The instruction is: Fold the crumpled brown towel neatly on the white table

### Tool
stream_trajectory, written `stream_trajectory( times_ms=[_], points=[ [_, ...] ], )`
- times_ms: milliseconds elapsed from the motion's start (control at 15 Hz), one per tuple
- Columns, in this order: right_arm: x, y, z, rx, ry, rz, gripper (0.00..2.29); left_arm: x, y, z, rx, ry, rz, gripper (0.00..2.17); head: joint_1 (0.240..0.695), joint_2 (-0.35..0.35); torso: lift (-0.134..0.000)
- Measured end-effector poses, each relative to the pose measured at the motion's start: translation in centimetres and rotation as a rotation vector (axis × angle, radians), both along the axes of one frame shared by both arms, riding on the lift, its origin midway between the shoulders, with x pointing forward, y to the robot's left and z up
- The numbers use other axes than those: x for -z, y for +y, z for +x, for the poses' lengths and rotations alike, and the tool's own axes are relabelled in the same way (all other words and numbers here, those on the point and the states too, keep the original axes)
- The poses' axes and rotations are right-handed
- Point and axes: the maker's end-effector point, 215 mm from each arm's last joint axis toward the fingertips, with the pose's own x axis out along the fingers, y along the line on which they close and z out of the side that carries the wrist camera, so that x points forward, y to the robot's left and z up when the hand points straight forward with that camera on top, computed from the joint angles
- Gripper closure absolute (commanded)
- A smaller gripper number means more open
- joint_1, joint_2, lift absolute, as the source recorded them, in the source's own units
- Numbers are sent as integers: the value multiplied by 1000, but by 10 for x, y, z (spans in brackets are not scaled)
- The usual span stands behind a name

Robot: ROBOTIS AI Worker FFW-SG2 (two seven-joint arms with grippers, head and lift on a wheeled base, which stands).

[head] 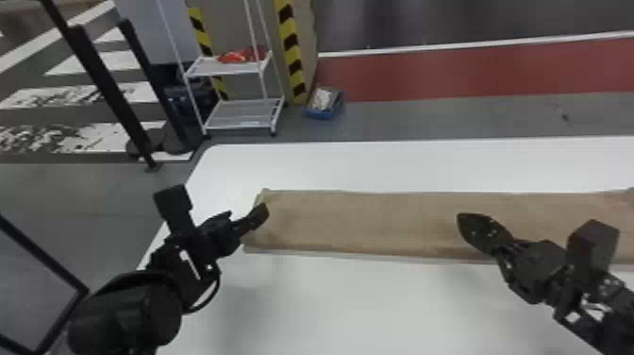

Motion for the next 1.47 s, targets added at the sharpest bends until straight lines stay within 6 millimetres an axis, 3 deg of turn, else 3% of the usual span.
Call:
stream_trajectory(
  times_ms=[467,733,933,1000,1133,1333,1467],
  points=[
    [-5,4,10,-1,-3,13,2196,18,24,4,26,65,89,329,695,243,-124],
    [-6,10,19,-1,-5,-6,2196,25,12,1,65,95,71,329,695,237,-124],
    [7,4,28,47,28,-60,2196,29,-1,1,83,109,59,333,695,220,-124],
    [10,2,29,56,35,-69,2196,28,-5,2,94,109,57,390,695,216,-124],
    [16,-1,30,72,50,-78,2196,28,-12,4,114,123,54,711,695,202,-124],
    [26,-5,33,82,84,-88,2196,31,-16,2,127,148,51,1332,695,195,-124],
    [32,-7,36,89,104,-92,2196,31,-19,1,133,154,49,1376,695,189,-124]
  ],
)
